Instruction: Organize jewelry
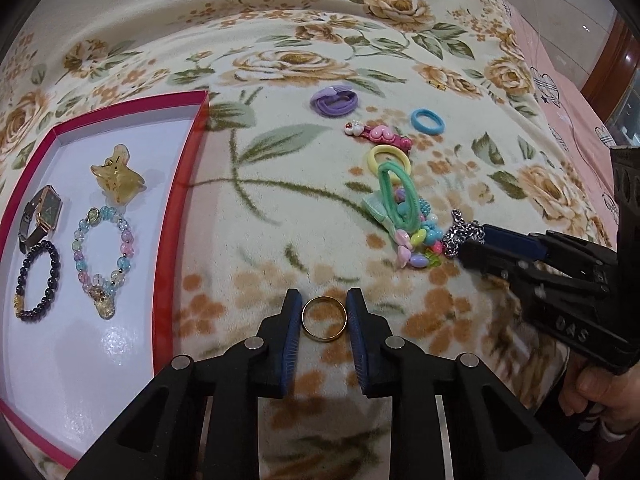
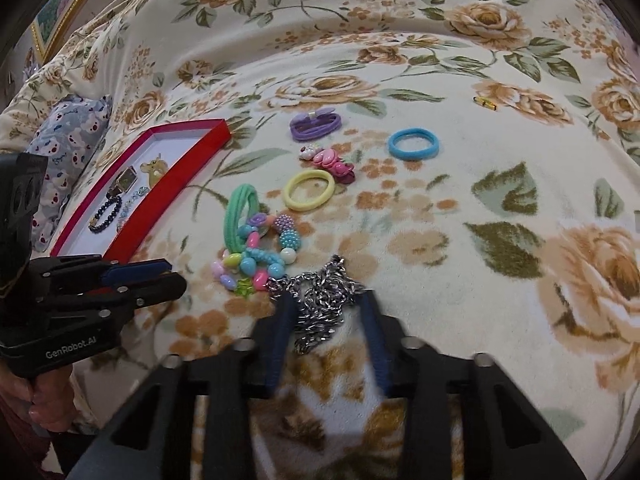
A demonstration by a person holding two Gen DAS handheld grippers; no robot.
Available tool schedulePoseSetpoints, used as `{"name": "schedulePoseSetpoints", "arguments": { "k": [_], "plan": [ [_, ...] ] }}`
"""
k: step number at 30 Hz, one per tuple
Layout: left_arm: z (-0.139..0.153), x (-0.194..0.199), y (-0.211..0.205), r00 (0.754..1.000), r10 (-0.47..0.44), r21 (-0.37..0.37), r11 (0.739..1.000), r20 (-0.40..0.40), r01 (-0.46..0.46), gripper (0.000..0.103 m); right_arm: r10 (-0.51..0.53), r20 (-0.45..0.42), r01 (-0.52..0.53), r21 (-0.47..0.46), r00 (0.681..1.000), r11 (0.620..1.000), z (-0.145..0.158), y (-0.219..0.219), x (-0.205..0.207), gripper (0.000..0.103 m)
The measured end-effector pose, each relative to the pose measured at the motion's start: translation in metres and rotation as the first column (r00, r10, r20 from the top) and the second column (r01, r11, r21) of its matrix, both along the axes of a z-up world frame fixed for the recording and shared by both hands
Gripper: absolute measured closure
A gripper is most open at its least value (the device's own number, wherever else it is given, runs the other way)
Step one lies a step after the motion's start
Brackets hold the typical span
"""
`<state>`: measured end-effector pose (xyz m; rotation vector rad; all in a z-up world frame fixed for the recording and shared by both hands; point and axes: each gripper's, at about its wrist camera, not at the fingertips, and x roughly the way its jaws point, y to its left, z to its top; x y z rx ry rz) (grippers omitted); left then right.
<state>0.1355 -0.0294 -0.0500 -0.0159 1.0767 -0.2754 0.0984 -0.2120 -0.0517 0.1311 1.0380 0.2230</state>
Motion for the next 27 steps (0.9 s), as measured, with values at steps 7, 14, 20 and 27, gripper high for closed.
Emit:
{"name": "schedulePoseSetpoints", "arguments": {
  "k": [7,14,20,27],
  "plan": [
    [0.014,-0.013,0.010,0.999,0.016,-0.042,0.999,0.038,-0.014,0.081,-0.032,0.044,0.029,0.081,0.998,0.996,0.016,-0.009,-0.006,0.094],
    [0.040,-0.032,0.031,0.995,0.052,-0.084,0.995,0.083,-0.045,0.081,-0.016,0.113,0.004,0.106,0.993,0.994,0.046,0.001,-0.013,0.094],
    [0.062,-0.053,0.054,0.988,0.089,-0.109,0.991,0.125,-0.075,0.081,0.010,0.171,-0.031,0.124,0.985,0.992,0.072,0.015,-0.016,0.094],
    [0.073,-0.073,0.080,0.980,0.139,-0.120,0.985,0.144,-0.122,0.081,0.053,0.214,-0.084,0.137,0.975,0.987,0.091,0.037,-0.014,0.094]
  ]
}}
